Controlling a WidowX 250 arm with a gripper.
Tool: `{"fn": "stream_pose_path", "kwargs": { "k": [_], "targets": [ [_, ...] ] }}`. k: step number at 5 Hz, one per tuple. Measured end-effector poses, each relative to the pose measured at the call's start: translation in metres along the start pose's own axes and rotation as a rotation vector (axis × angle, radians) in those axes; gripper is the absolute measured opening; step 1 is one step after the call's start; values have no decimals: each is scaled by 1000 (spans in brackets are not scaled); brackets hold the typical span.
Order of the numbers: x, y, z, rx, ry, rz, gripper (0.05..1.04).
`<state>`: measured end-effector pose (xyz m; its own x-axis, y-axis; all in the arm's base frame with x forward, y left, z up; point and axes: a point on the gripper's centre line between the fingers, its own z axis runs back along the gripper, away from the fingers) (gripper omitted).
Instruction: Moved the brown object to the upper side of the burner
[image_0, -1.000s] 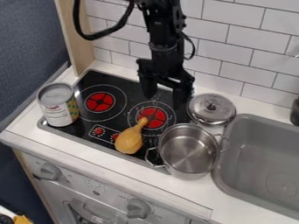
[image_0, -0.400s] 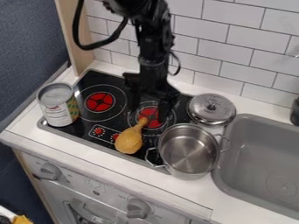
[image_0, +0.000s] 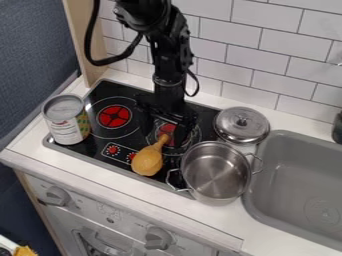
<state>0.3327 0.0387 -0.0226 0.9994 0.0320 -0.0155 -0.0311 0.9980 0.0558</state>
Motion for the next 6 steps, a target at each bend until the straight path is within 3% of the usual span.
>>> {"fn": "stream_pose_path", "kwargs": {
  "k": [2,4,6],
  "targets": [
    [3,-2,-21,-4,29,-15,955],
    [3,1,-21,16,15,-31,389],
    [-4,10,-12,-31,43,-65,218]
  ]
}}
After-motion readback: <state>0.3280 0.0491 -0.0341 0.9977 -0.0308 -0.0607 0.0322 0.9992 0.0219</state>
